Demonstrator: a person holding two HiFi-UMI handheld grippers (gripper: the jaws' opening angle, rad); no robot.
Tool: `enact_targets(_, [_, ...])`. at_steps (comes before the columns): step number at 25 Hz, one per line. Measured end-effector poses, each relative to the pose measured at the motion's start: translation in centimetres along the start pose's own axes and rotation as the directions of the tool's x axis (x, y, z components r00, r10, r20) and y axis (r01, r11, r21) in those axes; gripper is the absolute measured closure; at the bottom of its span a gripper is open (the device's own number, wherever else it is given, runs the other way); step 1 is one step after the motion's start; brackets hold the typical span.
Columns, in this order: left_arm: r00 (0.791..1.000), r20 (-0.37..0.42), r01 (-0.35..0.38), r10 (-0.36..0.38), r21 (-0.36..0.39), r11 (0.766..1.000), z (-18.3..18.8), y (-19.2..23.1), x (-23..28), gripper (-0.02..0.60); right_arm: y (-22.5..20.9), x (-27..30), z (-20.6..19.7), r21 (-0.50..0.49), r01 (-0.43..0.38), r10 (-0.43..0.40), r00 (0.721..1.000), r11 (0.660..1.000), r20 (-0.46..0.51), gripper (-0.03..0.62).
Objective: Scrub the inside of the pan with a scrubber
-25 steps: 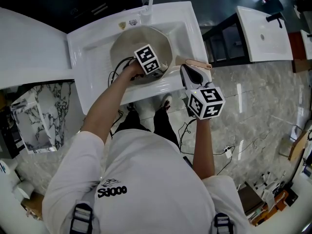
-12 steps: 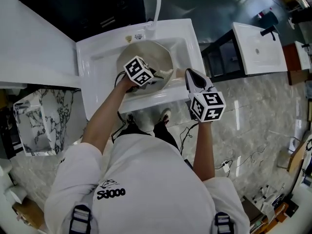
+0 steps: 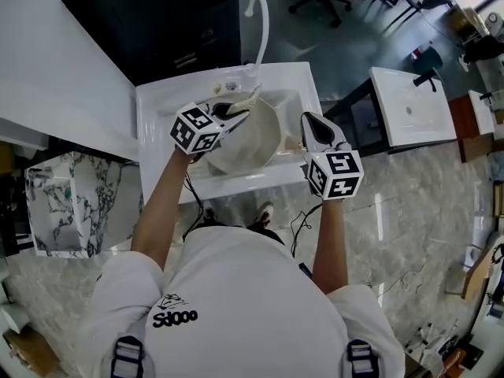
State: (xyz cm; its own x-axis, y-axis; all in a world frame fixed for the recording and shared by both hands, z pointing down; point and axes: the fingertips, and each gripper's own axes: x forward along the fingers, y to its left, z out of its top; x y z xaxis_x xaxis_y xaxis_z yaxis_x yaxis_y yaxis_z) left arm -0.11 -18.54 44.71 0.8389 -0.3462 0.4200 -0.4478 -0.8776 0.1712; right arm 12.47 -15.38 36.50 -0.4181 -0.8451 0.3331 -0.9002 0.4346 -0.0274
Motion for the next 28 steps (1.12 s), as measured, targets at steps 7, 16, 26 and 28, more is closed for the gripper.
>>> enact_targets(7, [0.964, 0.188, -0.207, 0.19, 0.074, 0.976, 6.8, 2.6, -6.4, 0.52, -0.4, 0.3, 4.4, -0.074, 0.032, -0.027, 0.997, 0.997, 0.074, 0.585])
enact_targets(16, [0.914, 0.31, -0.314, 0.263, 0.127, 0.941, 12.1, 2.7, -10.6, 0.52, -0.1, -0.2, 8.9, -0.145, 0.049, -0.027, 0.988, 0.988, 0.15, 0.585])
enact_targets(26, [0.87, 0.368, -0.407, 0.328, 0.161, 0.899, 15.3, 2.2, -13.6, 0.52, 1.0, -1.9, 12.5, -0.2, 0.047, -0.004, 0.977, 0.979, 0.212, 0.586])
enact_targets(28, [0.863, 0.378, -0.422, 0.336, 0.172, 0.89, 15.8, 1.9, -13.9, 0.52, 1.2, -2.1, 13.1, -0.209, 0.047, 0.001, 0.975, 0.977, 0.222, 0.585])
